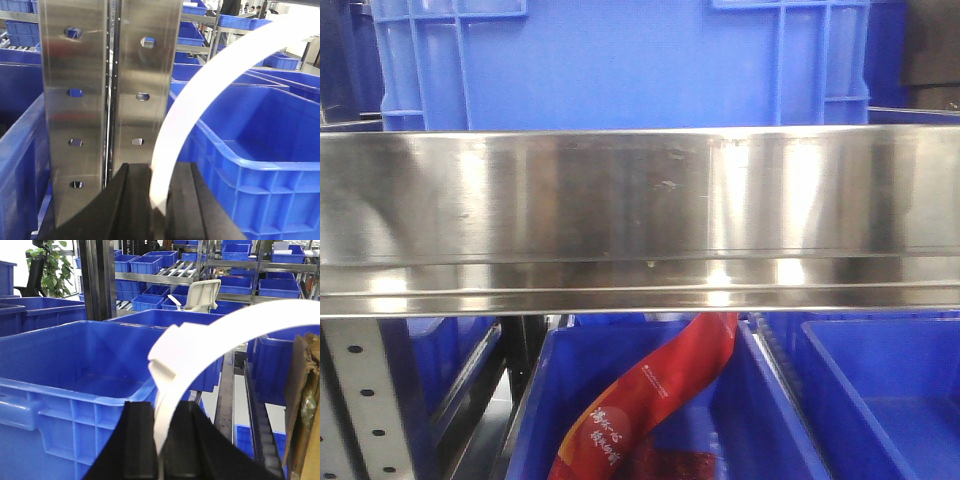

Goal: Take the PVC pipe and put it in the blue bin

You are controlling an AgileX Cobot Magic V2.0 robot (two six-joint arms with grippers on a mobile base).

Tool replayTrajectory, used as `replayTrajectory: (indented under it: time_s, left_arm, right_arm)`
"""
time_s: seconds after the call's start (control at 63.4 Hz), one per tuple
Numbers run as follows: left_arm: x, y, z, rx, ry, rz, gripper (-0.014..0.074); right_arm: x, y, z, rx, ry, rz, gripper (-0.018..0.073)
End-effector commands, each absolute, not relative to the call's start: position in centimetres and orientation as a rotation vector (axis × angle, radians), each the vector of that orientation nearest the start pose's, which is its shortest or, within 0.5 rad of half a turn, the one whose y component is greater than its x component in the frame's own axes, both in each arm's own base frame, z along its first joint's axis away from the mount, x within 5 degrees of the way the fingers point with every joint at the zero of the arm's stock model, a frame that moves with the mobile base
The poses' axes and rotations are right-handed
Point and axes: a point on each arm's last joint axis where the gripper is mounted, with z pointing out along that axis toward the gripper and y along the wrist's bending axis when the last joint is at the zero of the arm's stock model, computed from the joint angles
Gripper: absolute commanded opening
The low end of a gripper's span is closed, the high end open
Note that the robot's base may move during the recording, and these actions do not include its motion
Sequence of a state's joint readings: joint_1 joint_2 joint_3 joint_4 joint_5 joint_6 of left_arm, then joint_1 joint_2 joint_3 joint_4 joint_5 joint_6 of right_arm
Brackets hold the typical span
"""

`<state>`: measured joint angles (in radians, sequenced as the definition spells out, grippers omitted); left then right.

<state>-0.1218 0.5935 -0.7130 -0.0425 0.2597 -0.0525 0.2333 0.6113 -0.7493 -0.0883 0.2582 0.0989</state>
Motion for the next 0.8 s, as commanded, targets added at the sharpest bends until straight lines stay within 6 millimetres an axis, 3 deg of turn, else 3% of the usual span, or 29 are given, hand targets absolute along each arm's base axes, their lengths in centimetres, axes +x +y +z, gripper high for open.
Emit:
replayTrajectory:
  time_s: [0.0, 0.789]
  left_arm:
    - [11.75, -1.55, 38.37, 0.027, 1.6, -0.181, -0.0111]
    - [11.76, -1.54, 38.67, 0.025, 1.567, -0.182, -0.0111]
  right_arm:
    - [11.74, 2.57, 39.37, -0.167, 1.564, 0.162, -0.0167]
    - [11.71, 2.64, 39.94, -0.158, 1.503, 0.182, -0.0167]
